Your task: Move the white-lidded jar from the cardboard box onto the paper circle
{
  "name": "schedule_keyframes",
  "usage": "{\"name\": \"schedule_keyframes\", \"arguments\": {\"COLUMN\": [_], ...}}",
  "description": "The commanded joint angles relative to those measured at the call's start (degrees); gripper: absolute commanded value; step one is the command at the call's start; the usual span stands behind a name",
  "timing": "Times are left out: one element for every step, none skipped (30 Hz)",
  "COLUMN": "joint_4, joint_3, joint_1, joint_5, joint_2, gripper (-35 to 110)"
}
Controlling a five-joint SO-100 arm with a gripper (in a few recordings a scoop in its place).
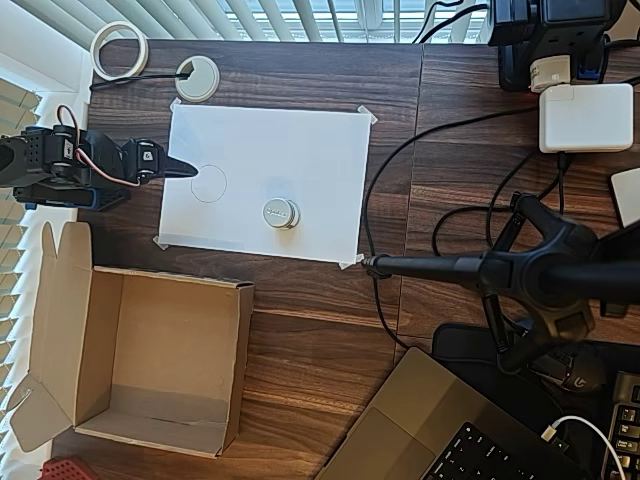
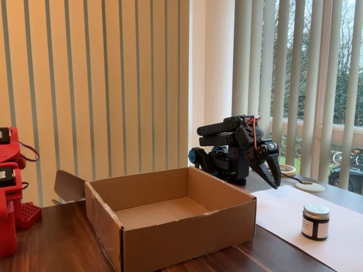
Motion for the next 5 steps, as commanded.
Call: {"name": "schedule_keyframes", "arguments": {"joint_4": [0.18,0.18,0.18,0.18,0.18], "joint_3": [-1.93,-1.93,-1.93,-1.93,-1.93], "joint_1": [-0.53,-0.53,-0.53,-0.53,-0.53], "joint_5": [-0.44,-0.44,-0.44,-0.44,-0.44], "joint_2": [3.69,3.69,3.69,3.69,3.69], "gripper": [0,0,0,0,0]}}
